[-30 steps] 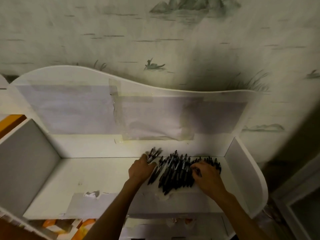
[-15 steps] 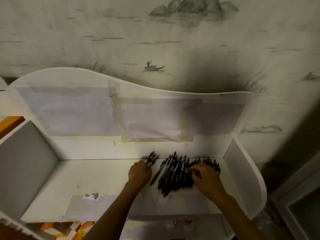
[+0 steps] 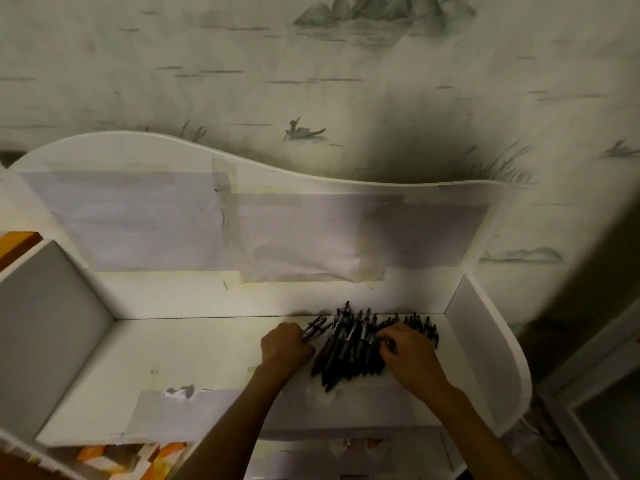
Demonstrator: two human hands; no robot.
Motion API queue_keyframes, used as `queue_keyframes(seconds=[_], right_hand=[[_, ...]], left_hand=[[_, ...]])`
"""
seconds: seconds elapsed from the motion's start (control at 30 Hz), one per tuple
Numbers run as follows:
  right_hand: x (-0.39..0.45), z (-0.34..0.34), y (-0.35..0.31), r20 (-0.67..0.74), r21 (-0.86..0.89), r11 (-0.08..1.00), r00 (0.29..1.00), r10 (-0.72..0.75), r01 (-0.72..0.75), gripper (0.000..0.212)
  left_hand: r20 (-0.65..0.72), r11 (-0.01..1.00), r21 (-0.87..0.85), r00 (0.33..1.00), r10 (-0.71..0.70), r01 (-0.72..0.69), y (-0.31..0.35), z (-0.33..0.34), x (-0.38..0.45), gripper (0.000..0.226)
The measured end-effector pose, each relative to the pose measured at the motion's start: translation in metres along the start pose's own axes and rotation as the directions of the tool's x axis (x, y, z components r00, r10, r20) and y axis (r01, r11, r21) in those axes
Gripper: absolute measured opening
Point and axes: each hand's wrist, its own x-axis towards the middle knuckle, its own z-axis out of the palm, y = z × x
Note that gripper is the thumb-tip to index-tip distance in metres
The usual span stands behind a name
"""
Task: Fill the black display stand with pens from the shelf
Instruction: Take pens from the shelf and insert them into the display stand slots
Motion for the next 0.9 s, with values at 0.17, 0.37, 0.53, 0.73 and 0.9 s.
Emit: queue_keyframes(seconds=[0.17,0.37,0.53,0.73,0.9], right_hand=[[0.005,0.006,-0.006,0.015,-0.026,0.999,0.999,-0.041,0.041,0.017],[0.021,0.009,-0.025,0.025,-0.031,0.995,0.995,-0.095,0.096,0.02],[0.031,0.012,-0.043,0.005,-0.064,0.99,0.992,-0.128,0.128,0.023],[0.034,0.011,-0.054,0.01,-0.079,0.985,0.988,-0.152,0.152,0.023],[0.034,0.009,-0.051,0.023,-0.082,0.988,0.992,-0.126,0.127,0.024]], left_hand=[[-0.151,0.989,-0.133,0.985,-0.085,0.065,-0.018,-0.005,-0.003,0.023],[-0.274,0.849,-0.522,0.927,-0.257,0.081,-0.02,-0.016,-0.002,0.016],[-0.434,0.66,-0.738,0.848,-0.304,-0.141,-0.02,-0.007,-0.01,0.035],[-0.387,0.635,-0.77,0.837,-0.386,-0.062,-0.033,0.013,-0.017,0.036],[-0.323,0.51,-0.859,0.826,-0.461,-0.051,-0.023,0.0,-0.02,0.031]])
